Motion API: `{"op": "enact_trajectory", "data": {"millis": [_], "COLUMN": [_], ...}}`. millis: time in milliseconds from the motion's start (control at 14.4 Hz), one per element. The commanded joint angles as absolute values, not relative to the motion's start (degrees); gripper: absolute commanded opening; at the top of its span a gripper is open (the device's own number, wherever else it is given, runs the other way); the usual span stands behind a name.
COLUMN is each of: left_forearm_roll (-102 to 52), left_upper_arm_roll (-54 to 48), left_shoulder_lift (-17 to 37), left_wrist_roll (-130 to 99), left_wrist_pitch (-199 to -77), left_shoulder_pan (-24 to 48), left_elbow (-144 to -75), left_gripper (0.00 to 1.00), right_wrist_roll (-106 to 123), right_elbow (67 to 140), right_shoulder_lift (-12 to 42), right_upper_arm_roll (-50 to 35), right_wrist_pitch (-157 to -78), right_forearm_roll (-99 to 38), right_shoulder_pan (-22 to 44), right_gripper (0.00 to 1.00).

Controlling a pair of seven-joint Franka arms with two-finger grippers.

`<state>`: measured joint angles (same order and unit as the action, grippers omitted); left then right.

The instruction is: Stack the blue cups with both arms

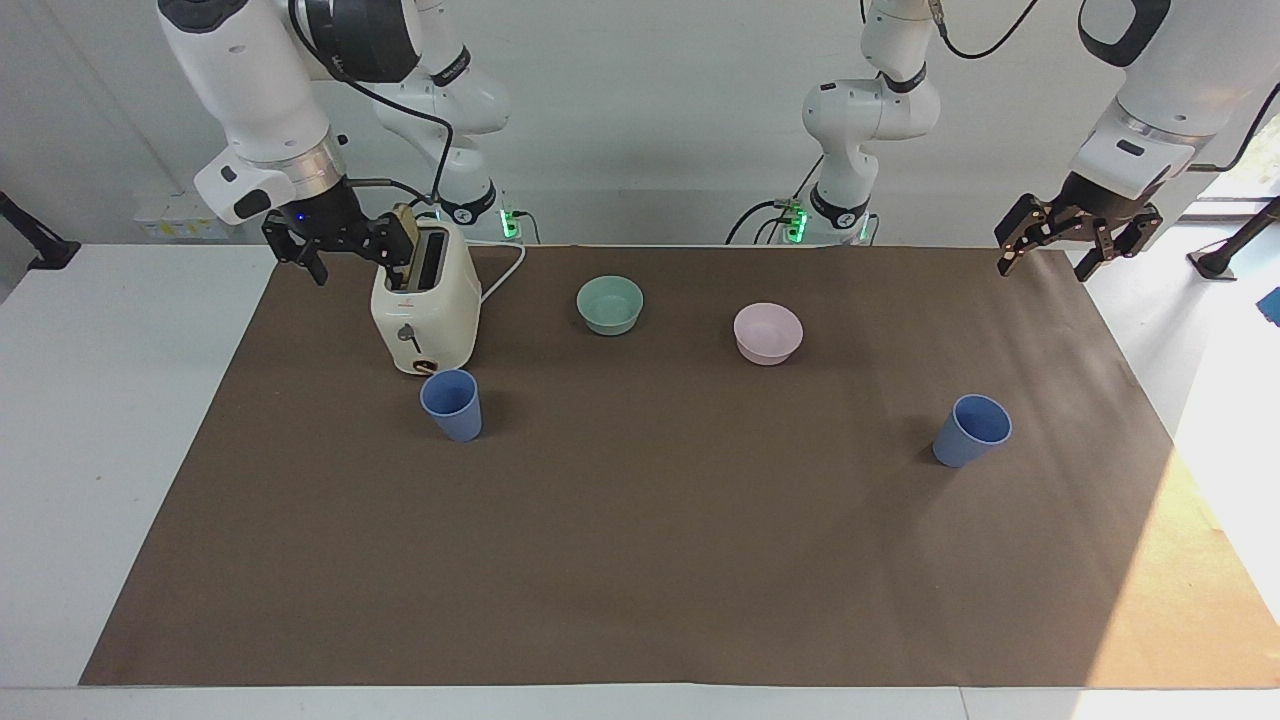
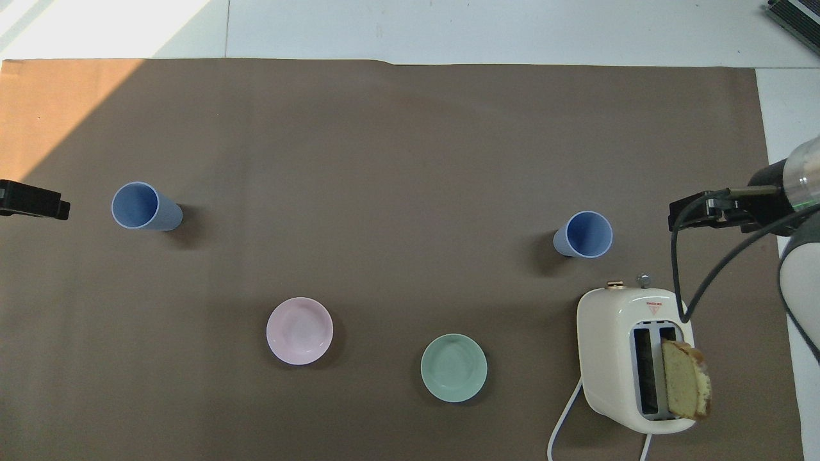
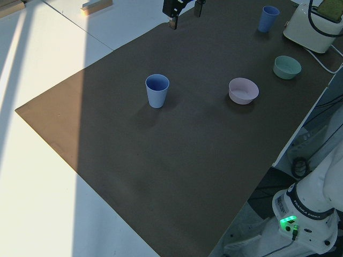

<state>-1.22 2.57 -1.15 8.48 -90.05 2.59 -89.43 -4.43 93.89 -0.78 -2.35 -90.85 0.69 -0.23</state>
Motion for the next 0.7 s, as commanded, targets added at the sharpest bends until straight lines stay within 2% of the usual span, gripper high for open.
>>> {"op": "enact_trajectory", "data": {"millis": [0,626], "left_forearm_roll": [-0.09,-0.18], "left_upper_arm_roll": [2.64,2.55], "left_shoulder_lift": [-1.32,-1.32], "left_wrist_roll": [8.09,7.73], "left_wrist_pitch": [-89.47,-89.47], "left_shoulder_pan": [2.99,2.99], "left_elbow": [-88.95,-88.86], "left_gripper": [1.00,1.00], "right_wrist_roll": [-5.36,-5.36], "right_elbow": [93.52,93.52], "right_shoulder_lift": [-0.62,-0.62], "right_upper_arm_roll": [-2.20,-2.20], "right_wrist_pitch": [-90.70,-90.62], "right_forearm_roll": [-0.26,-0.26], "right_shoulder_pan": [-0.35,-0.35], "right_gripper": [1.00,1.00]}}
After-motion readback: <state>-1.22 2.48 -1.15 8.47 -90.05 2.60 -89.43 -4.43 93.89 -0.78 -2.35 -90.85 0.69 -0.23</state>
